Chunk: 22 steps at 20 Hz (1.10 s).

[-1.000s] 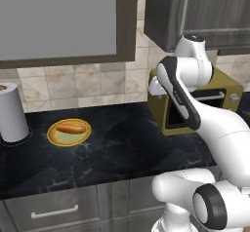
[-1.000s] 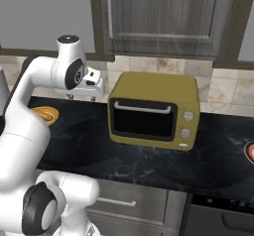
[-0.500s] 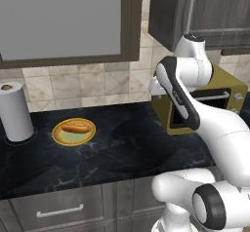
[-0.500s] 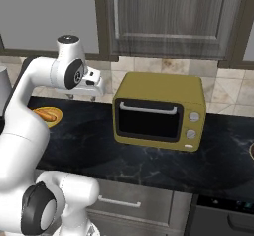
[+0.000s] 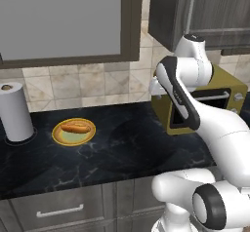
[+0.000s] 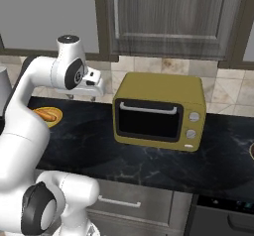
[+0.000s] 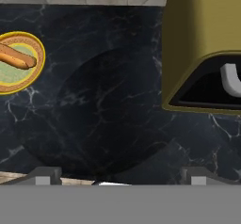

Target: Open the toaster oven door. Place the hotdog bun on the bottom rack in the toaster oven and place the chicken drumstick on the top rack.

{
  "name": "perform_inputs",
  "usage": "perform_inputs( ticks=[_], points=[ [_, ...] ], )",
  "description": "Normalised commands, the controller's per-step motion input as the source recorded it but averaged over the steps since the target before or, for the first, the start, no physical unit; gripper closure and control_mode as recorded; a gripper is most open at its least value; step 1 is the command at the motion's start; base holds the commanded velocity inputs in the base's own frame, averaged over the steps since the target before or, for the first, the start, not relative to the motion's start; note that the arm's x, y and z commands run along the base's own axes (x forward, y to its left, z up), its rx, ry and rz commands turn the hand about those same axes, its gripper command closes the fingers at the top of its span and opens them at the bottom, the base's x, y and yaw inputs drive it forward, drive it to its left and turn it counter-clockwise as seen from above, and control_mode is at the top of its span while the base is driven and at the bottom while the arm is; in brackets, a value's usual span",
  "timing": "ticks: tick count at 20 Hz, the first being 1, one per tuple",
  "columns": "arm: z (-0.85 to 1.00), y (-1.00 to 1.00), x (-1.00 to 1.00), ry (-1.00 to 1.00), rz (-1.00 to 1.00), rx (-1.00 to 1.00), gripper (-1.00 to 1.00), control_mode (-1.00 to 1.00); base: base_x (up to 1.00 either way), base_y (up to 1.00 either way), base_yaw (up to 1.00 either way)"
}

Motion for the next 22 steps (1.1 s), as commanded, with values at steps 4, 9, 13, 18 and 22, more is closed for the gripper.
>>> perform_inputs(
  ticks=[4, 9, 13, 18, 22],
  points=[
    [0.00, 0.00, 0.00, 0.00, 0.00, 0.00, -1.00, -1.00, 0.00, 0.00, 0.00],
    [-0.01, -0.03, -0.04, -0.02, 0.00, 0.01, -1.00, -1.00, 0.00, 0.00, 0.00],
    [-0.01, -0.31, -0.17, -0.24, -0.15, 0.19, -1.00, -1.00, 0.00, 0.00, 0.00],
    [0.00, -0.30, -0.10, -0.19, -0.39, 0.12, -1.00, -1.00, 0.00, 0.00, 0.00],
    [0.00, -0.29, -0.05, 0.00, -0.49, 0.07, -1.00, -1.00, 0.00, 0.00, 0.00]
  ],
)
